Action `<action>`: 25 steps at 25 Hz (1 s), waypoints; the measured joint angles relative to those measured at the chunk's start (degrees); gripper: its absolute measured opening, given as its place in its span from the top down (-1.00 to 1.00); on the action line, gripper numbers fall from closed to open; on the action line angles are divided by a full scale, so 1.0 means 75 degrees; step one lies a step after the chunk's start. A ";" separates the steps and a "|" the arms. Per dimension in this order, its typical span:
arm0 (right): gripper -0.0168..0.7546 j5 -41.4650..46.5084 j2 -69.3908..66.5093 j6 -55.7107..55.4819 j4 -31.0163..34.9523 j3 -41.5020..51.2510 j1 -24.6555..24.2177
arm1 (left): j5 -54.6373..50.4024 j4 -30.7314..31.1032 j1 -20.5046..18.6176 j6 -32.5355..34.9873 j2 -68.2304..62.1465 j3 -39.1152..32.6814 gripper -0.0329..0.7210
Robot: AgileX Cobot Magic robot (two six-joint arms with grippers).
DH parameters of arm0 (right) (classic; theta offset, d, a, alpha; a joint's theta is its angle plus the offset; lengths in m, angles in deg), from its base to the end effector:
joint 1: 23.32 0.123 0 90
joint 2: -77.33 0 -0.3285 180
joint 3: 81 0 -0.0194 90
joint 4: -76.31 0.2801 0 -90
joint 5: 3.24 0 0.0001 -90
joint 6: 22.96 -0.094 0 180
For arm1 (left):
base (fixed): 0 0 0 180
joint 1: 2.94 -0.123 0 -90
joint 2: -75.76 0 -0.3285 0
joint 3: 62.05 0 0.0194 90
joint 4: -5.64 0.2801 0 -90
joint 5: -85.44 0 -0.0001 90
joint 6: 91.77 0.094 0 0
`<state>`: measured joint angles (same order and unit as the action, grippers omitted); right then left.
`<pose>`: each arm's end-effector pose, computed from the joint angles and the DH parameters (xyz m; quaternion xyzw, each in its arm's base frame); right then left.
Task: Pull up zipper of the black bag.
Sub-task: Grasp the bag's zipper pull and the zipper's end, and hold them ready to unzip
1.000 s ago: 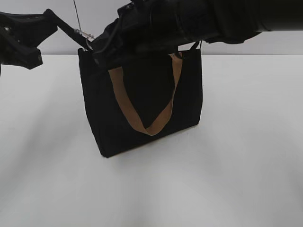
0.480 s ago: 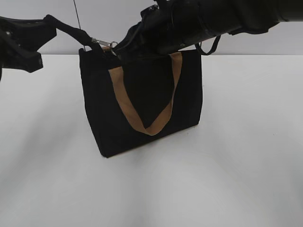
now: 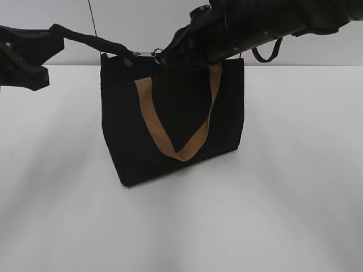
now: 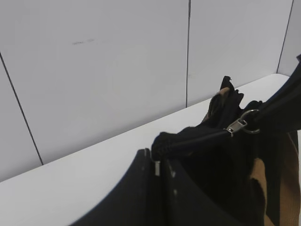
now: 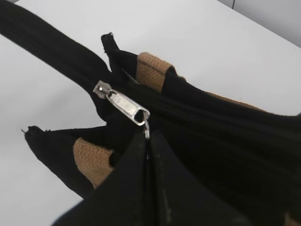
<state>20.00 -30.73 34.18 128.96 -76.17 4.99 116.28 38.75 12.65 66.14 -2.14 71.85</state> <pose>0.3718 0.2338 0.2899 -0.3344 0.8229 0.2213 0.4026 0.2469 -0.0962 0.2919 0.2382 0.7109 -0.1540 0.6436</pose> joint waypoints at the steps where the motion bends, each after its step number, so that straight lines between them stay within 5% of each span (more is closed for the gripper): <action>1: 0.99 0.0024 0.0000 -0.0006 0.0000 0.0000 -0.0035 | -0.0028 0.0000 0.0000 0.0000 0.0047 0.0000 0.87; 25: 0.99 0.0064 0.0000 -0.0501 -0.0091 0.0000 -0.0753 | -0.0226 -0.0061 -0.0007 0.0000 0.0168 0.0008 0.87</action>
<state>20.48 -30.73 30.42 128.27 -76.17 -0.65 114.58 38.29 12.60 66.14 -0.88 71.91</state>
